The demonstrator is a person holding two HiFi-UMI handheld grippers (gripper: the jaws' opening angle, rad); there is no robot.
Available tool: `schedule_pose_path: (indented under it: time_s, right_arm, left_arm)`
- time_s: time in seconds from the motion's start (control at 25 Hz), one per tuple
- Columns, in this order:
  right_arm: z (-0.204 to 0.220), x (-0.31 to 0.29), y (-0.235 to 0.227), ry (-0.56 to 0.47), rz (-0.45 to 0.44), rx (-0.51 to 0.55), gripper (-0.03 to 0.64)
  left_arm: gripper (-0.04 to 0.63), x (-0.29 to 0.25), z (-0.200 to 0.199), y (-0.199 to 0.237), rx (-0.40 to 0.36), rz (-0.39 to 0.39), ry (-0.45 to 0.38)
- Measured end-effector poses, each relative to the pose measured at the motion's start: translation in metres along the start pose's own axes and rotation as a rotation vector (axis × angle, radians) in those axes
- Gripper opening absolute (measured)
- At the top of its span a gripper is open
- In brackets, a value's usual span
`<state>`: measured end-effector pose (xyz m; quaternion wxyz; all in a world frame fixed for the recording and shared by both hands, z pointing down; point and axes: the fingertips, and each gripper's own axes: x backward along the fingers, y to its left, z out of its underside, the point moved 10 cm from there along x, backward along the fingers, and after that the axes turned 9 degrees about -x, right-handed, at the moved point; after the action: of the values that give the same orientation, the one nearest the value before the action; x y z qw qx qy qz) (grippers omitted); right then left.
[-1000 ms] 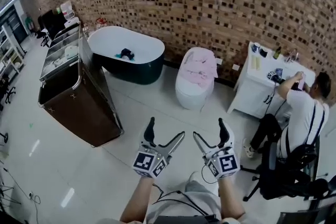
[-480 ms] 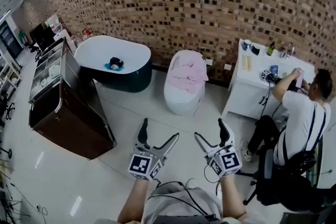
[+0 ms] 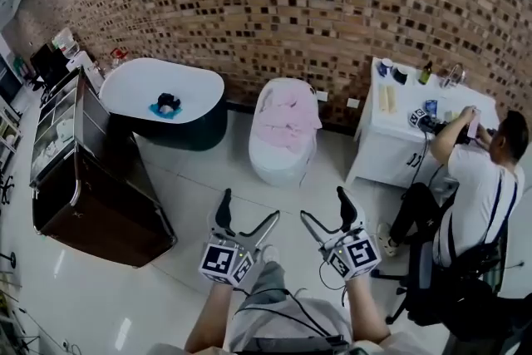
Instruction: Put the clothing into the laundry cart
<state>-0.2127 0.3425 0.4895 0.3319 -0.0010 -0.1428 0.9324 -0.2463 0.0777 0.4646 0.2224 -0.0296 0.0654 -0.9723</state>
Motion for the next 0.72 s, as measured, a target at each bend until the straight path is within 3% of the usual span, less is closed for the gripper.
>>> schedule_pose_path:
  time_s: [0.44, 0.6, 0.72]
  right_arm:
    - [-0.015, -0.166, -0.033, -0.013, 0.006, 0.024, 0.457]
    - [-0.01, -0.223, -0.029, 0.006, -0.023, 0.052, 0.457]
    - [-0.007, -0.254, -0.028, -0.006, -0.033, 0.006, 0.457]
  left_arm:
    - [0.511, -0.115, -0.006, 0.12, -0.009, 0.051, -0.083]
    - [0.511, -0.131, 0.013, 0.159, 0.024, 0.049, -0.084]
    - [0.511, -0.148, 0.031, 0.181, 0.048, 0.053, -0.067]
